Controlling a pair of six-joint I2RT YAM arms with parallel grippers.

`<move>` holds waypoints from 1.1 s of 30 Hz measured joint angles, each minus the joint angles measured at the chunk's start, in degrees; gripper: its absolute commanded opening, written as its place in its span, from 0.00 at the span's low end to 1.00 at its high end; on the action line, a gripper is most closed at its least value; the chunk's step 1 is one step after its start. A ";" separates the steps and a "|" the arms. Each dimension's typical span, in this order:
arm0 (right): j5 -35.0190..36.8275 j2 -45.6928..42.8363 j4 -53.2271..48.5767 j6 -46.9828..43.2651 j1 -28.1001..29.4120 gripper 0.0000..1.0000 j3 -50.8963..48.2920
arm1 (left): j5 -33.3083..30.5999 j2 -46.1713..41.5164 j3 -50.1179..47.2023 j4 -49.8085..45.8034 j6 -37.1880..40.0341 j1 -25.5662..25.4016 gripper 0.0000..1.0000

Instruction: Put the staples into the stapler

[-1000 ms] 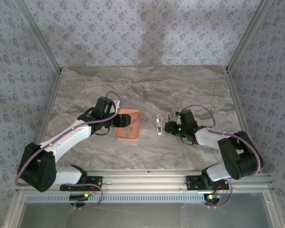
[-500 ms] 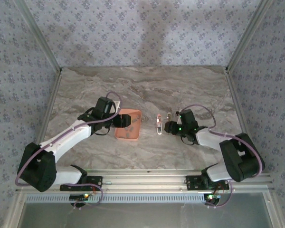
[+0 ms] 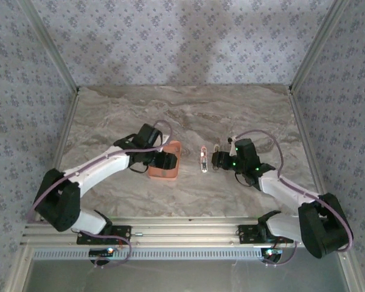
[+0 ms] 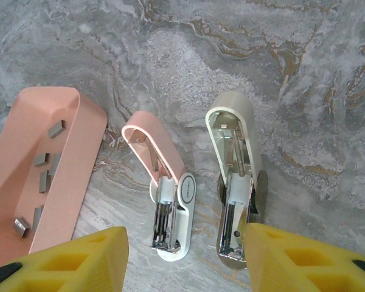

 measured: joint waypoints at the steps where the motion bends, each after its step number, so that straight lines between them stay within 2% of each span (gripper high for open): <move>1: -0.02 -0.17 -0.02 -0.22 0.02 0.54 -0.02 | 0.13 1.16 0.70 -0.76 0.46 -0.44 0.63; 8: -0.24 -0.33 -0.17 -1.31 0.79 0.55 -0.37 | -0.02 7.78 5.16 -6.82 3.52 -3.37 0.63; 16: -0.20 -1.42 -0.85 -1.88 0.83 0.55 -0.85 | 0.44 11.39 7.89 -9.79 4.83 -5.70 0.63; 33: -0.17 -3.61 -1.55 -2.82 1.95 0.55 -1.05 | 7.06 14.08 10.01 -11.08 5.73 -8.46 0.63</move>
